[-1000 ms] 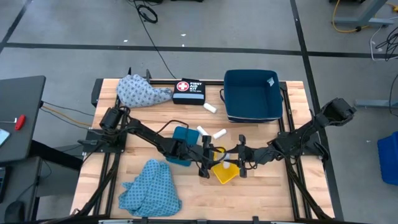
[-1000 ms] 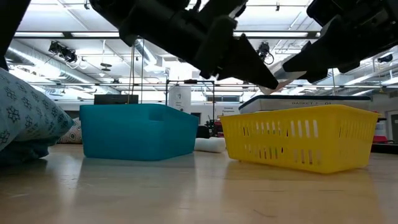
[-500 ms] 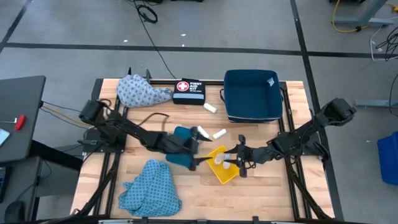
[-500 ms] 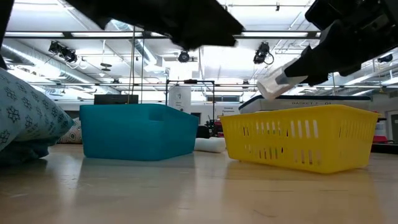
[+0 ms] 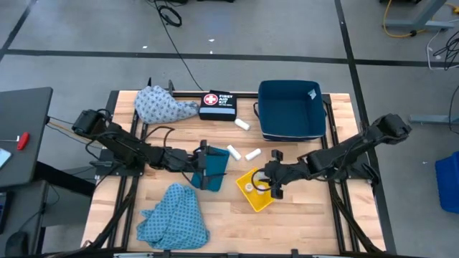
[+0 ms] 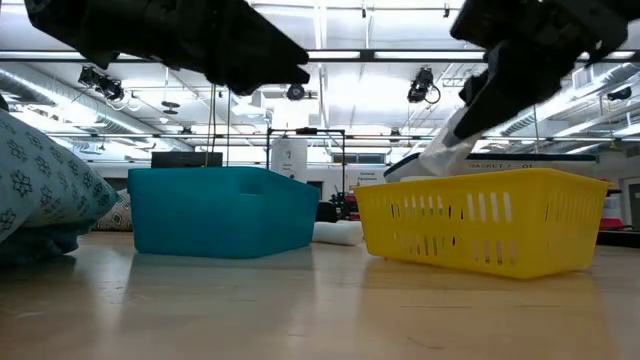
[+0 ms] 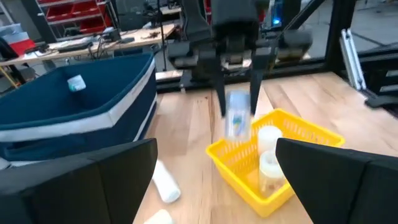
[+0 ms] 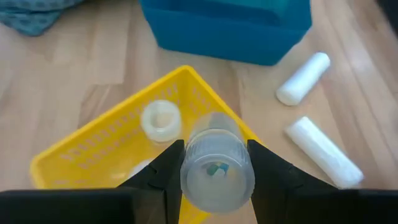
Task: Pick & place medical supplies in basket/bin
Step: Put the white pill bottle into the yellow bin
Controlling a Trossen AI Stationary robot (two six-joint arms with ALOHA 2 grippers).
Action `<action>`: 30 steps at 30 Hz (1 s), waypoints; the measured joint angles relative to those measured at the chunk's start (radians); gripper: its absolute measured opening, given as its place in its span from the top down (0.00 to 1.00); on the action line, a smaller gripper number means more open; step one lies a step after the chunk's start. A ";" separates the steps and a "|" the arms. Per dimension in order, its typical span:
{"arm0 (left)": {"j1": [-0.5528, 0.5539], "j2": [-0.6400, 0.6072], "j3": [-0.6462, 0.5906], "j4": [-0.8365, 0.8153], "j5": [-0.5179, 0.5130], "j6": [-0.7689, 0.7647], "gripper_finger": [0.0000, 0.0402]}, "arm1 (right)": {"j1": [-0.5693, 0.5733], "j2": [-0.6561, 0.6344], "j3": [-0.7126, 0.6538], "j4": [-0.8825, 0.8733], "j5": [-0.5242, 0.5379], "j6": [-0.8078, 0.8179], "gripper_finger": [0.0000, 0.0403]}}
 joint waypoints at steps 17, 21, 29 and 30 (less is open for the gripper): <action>0.002 0.000 -0.005 -0.007 -0.014 0.104 0.18 | -0.093 0.159 0.069 -0.046 -0.238 -0.009 0.66; 0.011 0.000 -0.005 -0.008 -0.016 0.111 0.18 | -0.104 0.219 0.094 -0.061 -0.244 -0.030 0.66; 0.020 -0.011 -0.006 -0.043 -0.016 0.124 0.18 | -0.102 0.247 0.109 -0.060 -0.235 -0.026 0.55; 0.020 -0.019 -0.006 -0.057 -0.016 0.123 0.18 | -0.102 0.245 0.109 -0.061 -0.230 -0.022 0.48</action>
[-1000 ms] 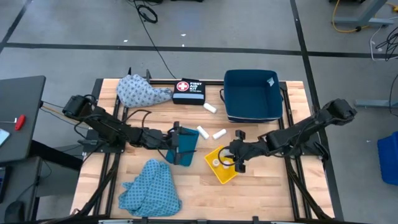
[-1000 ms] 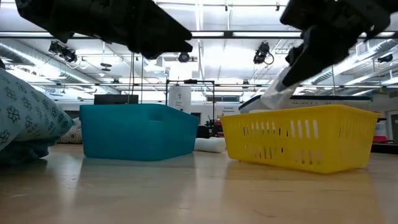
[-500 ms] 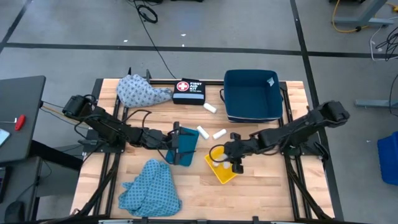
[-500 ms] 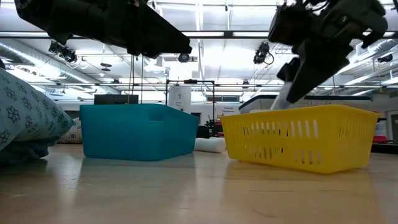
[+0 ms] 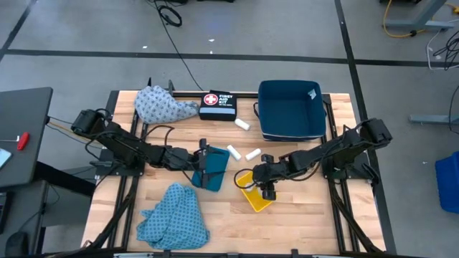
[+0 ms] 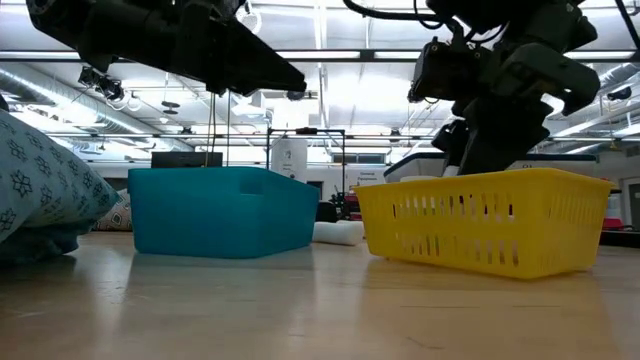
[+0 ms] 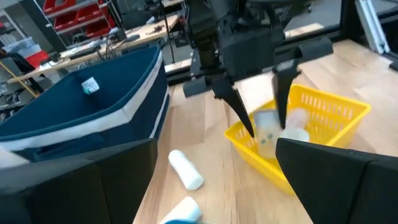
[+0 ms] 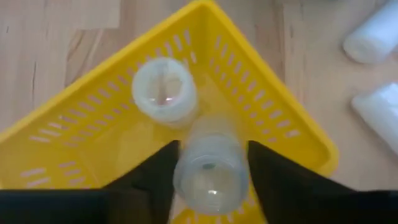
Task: Pick & place medical supplies in basket/bin
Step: Put the white pill bottle into the yellow bin, then put the bottom right rolled gauze into the blue bin
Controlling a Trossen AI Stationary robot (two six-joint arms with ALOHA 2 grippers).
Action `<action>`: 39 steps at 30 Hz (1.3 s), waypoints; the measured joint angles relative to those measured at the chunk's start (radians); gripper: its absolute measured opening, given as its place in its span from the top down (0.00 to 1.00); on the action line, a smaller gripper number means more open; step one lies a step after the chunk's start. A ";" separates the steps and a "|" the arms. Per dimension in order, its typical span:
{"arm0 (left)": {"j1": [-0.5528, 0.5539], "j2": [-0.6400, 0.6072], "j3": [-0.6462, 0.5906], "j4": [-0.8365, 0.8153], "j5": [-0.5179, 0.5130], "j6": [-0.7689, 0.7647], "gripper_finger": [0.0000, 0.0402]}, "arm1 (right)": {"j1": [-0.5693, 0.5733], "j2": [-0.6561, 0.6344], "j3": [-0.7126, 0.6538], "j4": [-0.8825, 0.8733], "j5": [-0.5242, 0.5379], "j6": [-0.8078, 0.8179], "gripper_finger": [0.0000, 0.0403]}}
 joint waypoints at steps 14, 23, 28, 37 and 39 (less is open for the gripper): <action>0.000 -0.066 0.000 -0.123 0.000 -0.004 0.18 | 0.002 -0.004 0.128 -0.139 0.038 -0.038 0.36; 0.008 -0.104 -0.002 -0.190 -0.027 0.014 0.18 | -0.055 -0.004 0.255 -0.342 0.161 -0.211 0.44; 0.025 -0.206 -0.117 -0.047 -0.022 -0.015 0.18 | -0.124 -0.004 0.257 -0.371 0.161 -0.298 0.43; 0.073 -0.390 -0.359 0.167 0.030 -0.117 0.18 | -0.277 -0.002 0.256 -0.386 0.071 -0.438 0.43; 0.080 -0.409 -0.384 0.167 0.030 -0.130 0.18 | -0.308 -0.002 0.256 -0.386 0.035 -0.468 0.43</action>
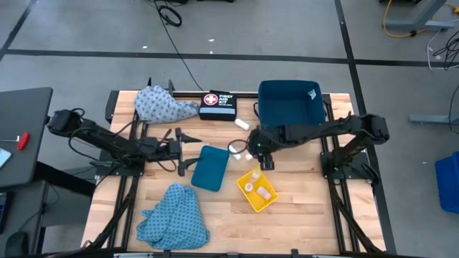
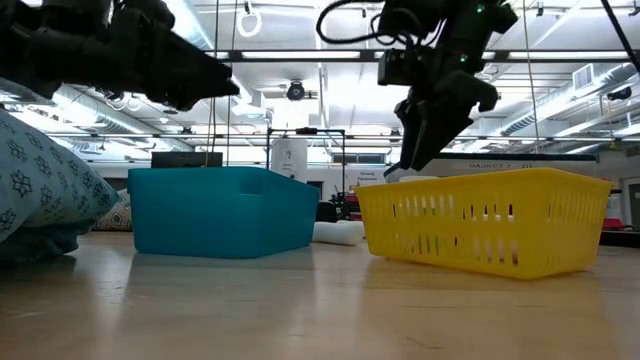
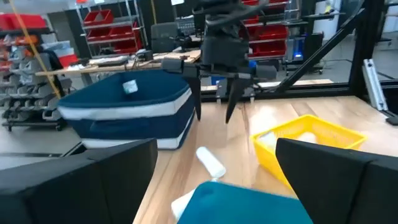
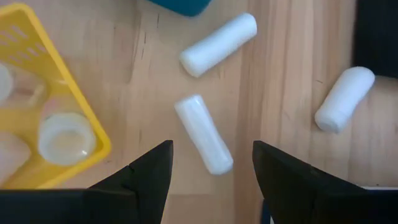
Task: Pick & place medical supplies in basket/bin
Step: Put the bottom right rolled gauze into the blue bin
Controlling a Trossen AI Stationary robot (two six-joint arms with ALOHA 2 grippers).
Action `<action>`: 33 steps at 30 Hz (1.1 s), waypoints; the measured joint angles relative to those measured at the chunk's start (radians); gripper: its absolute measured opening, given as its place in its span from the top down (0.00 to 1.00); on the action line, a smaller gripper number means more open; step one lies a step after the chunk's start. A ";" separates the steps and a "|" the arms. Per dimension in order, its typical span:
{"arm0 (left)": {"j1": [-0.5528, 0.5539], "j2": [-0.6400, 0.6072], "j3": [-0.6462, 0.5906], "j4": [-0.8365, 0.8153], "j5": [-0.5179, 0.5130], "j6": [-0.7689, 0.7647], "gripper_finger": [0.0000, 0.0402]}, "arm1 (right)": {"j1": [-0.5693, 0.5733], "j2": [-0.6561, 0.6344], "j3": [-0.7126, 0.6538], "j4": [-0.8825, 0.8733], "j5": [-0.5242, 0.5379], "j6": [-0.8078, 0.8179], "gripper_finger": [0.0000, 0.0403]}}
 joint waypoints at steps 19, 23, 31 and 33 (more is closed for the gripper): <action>0.001 -0.011 -0.025 -0.004 -0.004 -0.015 0.18 | -0.101 0.185 0.004 0.020 -0.107 -0.203 0.43; 0.001 -0.011 -0.025 -0.005 -0.004 -0.016 0.18 | -0.101 0.205 0.000 0.012 -0.126 -0.206 0.43; 0.001 -0.010 -0.025 -0.005 -0.004 -0.011 0.18 | -0.098 0.211 -0.003 -0.013 -0.135 -0.187 0.43; 0.001 -0.010 -0.025 -0.005 -0.010 -0.010 0.18 | -0.096 0.210 -0.003 -0.012 -0.136 -0.185 0.43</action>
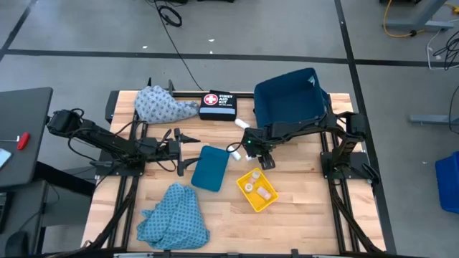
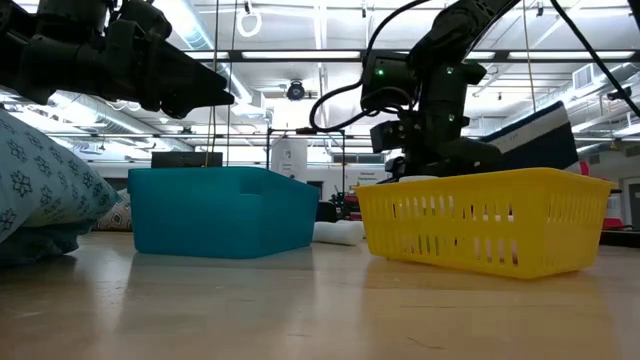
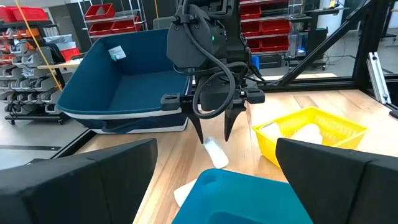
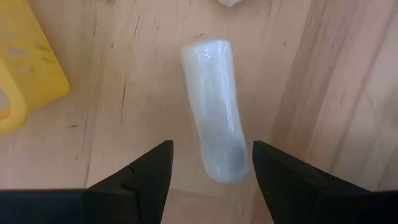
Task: Pick & place medical supplies in basket/bin
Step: Put the bottom right rolled gauze into the blue bin, then put the bottom left rolled gauze into the blue bin
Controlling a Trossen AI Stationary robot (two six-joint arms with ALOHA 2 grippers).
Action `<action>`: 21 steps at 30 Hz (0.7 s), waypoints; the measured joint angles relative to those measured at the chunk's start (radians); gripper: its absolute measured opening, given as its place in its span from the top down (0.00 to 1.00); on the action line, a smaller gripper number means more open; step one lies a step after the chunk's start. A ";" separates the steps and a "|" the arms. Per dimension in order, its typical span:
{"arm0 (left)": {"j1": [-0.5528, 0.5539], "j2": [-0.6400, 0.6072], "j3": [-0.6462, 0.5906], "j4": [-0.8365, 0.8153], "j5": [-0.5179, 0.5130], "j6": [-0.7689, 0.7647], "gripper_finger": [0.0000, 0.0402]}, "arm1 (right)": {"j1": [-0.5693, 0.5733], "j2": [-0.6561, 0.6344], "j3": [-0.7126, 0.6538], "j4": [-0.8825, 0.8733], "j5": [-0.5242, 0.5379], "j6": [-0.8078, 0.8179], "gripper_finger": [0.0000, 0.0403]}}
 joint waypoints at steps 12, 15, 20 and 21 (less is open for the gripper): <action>0.000 0.000 0.000 0.000 -0.019 0.018 0.18 | 0.029 -0.022 0.057 -0.004 0.037 0.002 0.43; 0.000 0.000 0.000 0.000 -0.021 0.020 0.18 | 0.046 -0.022 0.086 -0.010 0.040 -0.008 0.43; 0.000 0.000 0.000 0.000 -0.021 0.020 0.18 | 0.051 -0.020 0.089 -0.008 0.022 -0.013 0.43; 0.000 0.000 0.000 0.000 -0.021 0.020 0.18 | 0.051 -0.016 0.089 -0.005 0.021 -0.013 0.43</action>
